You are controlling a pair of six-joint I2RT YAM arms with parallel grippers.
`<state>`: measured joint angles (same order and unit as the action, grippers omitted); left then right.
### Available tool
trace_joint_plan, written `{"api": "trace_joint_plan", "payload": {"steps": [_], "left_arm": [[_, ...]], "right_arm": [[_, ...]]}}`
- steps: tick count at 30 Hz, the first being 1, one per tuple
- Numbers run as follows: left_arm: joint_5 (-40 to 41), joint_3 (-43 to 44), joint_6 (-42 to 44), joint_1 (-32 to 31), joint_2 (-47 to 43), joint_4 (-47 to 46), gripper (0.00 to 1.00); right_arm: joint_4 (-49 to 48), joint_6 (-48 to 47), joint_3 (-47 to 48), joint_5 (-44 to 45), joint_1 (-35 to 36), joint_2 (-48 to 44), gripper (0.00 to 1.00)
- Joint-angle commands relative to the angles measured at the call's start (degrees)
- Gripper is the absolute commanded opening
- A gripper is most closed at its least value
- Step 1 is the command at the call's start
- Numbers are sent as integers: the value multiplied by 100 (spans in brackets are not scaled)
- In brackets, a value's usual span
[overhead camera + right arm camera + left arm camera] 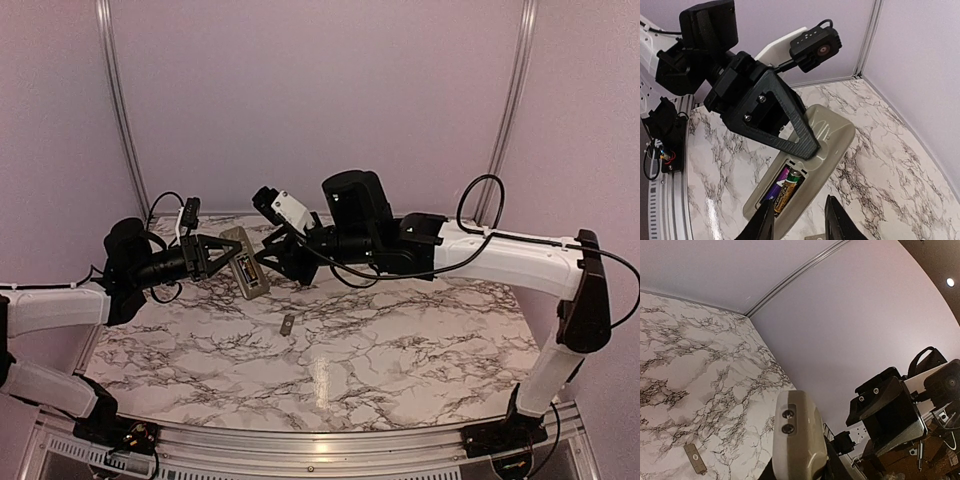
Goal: Load the batteries into the remote control
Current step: Load the battery into the battery compartment, then adjust the battery in the battery compartment.
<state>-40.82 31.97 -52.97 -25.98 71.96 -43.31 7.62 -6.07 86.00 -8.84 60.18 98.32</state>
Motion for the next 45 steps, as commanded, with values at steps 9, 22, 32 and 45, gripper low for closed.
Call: {"api": "trace_joint_plan", "payload": {"steps": [9, 22, 32, 45], "left_arm": [[-617, 400, 1377, -159, -40, 1937, 0], [-805, 446, 1588, -491, -4, 2175, 0], [-867, 398, 1503, -584, -75, 2008, 0], [-840, 376, 1468, -619, -86, 1960, 0]], "right_arm": [[1081, -1606, -243, -60, 539, -246, 30], [1273, -2109, -293, 99, 670, -303, 31], [1300, -2317, -59, 529, 857, 104, 21], [1203, -2356, -8, 743, 856, 114, 23]]}}
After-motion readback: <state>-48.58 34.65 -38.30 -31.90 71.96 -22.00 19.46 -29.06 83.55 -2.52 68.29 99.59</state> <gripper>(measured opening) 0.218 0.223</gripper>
